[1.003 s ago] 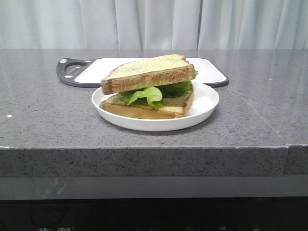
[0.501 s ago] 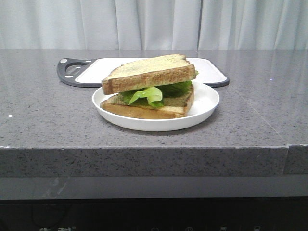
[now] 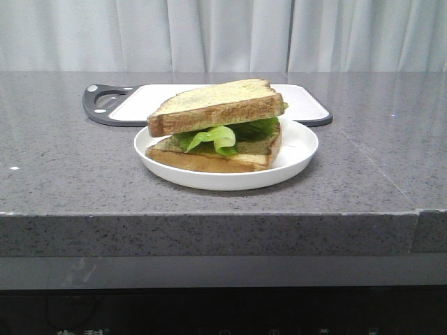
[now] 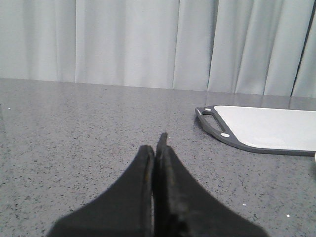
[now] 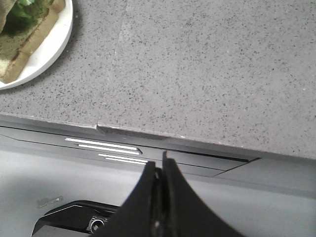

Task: Left arm grabs bread, right arm adds lettuce

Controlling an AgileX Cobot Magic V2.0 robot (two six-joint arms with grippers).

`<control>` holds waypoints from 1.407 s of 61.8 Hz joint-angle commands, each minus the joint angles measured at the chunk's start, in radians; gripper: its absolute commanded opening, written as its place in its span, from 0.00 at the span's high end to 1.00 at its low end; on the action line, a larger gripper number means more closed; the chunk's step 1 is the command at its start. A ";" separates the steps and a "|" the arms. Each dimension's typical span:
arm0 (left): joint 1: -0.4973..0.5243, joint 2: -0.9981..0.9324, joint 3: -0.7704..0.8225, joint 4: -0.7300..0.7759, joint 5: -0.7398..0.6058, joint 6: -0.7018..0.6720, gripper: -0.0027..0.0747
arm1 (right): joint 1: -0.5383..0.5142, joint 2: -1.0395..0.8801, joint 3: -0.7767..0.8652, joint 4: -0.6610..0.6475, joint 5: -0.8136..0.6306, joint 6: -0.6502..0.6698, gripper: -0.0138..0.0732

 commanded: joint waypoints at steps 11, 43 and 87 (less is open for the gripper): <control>0.002 -0.019 0.006 0.001 -0.085 -0.007 0.99 | -0.001 -0.106 0.149 -0.043 -0.386 -0.014 0.98; 0.002 -0.019 0.006 0.001 -0.085 -0.007 0.99 | -0.060 -0.590 0.770 -0.032 -1.021 -0.014 0.98; 0.002 -0.019 0.006 0.001 -0.085 -0.007 0.99 | -0.077 -0.704 0.851 -0.030 -1.090 -0.013 0.98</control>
